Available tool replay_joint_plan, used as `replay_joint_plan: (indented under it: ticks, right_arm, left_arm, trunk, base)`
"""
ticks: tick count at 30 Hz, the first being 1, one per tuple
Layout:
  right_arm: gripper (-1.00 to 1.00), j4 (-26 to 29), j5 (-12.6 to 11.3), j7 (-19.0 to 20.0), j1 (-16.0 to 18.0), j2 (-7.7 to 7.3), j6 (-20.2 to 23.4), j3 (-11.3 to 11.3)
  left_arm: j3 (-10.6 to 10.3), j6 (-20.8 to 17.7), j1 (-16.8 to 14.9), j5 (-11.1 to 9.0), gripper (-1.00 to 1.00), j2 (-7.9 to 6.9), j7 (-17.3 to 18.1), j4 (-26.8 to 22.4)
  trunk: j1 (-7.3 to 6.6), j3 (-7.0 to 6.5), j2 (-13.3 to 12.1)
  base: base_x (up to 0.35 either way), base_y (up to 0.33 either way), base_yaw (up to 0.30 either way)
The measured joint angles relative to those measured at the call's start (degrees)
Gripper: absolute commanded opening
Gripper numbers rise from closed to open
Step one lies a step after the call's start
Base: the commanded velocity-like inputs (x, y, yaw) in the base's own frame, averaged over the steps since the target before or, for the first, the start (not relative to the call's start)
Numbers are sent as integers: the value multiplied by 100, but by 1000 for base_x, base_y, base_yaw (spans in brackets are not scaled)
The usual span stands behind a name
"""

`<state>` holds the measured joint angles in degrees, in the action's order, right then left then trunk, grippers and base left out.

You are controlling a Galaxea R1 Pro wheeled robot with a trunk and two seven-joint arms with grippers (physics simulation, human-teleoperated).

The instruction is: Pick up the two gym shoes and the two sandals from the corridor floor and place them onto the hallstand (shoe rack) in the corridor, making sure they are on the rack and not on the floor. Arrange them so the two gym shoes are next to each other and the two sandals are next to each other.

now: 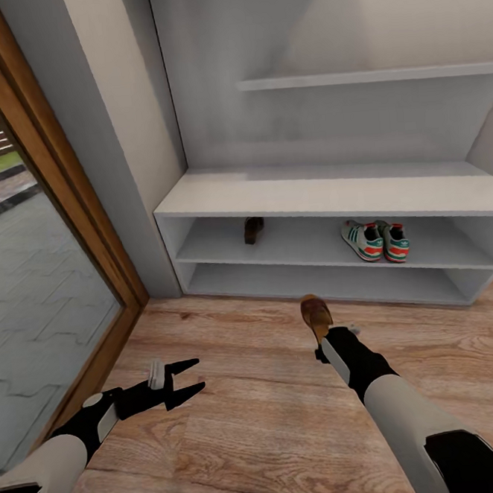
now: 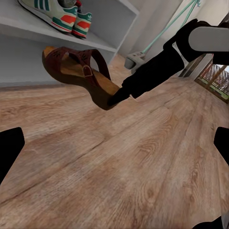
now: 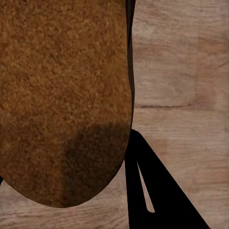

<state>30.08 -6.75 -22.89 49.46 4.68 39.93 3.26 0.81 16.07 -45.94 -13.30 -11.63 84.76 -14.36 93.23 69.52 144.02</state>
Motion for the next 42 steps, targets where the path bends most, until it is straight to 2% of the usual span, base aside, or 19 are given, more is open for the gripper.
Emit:
replay_joint_plan:
  ticks: [11, 15, 17, 19, 21, 24, 26, 32, 42]
  right_arm:
    - [-100, 46, -1, -6, 52, -3, -22, 1]
    - [-100, 572, 19, 4, 109, -6, -29, 10]
    - [-100, 619, -4, 7, 111, -3, -91, 11]
    - [-100, 624, 13, 10, 114, -4, -456, 18]
    - [-100, 593, 17, 9, 115, 5, -1358, 19]
    - [-100, 520, -2, 7, 115, 2, -1962, 8]
    - [-100, 482, -14, 4, 114, 2, -2188, 4]
    - [-100, 445, -16, 3, 114, 3, -2386, 34]
    - [-100, 439, -4, 3, 114, 5, -2424, 51]
  left_arm:
    - [0, 0, 0, 0, 100, 17, 0, 0]
    - [-3, 0, 0, 1, 100, 28, 3, 0]
    - [-3, 0, 0, 0, 100, 29, 4, 0]
    - [-5, 0, 0, 0, 100, 29, 3, 0]
    - [-7, 0, 0, 1, 100, 30, 3, -1]
    - [-5, 0, 0, 0, 100, 30, 3, -1]
    - [-6, 0, 0, 1, 100, 30, 3, 0]
    - [-8, 0, 0, 1, 100, 37, 1, 0]
    - [-8, 0, 0, 1, 100, 90, 0, 0]
  trunk:
    - [0, 0, 0]
    - [-1, -1, 0]
    - [0, 0, 0]
    - [0, 0, 0]
    - [0, 0, 0]
    - [0, 0, 0]
    - [0, 0, 0]
    - [0, 0, 0]
    - [0, 0, 0]
  base:
    - [0, 0, 0]
    - [0, 0, 0]
    - [0, 0, 0]
    - [0, 0, 0]
    - [0, 0, 0]
    - [0, 0, 0]
    - [0, 0, 0]
    - [0, 0, 0]
    - [0, 0, 0]
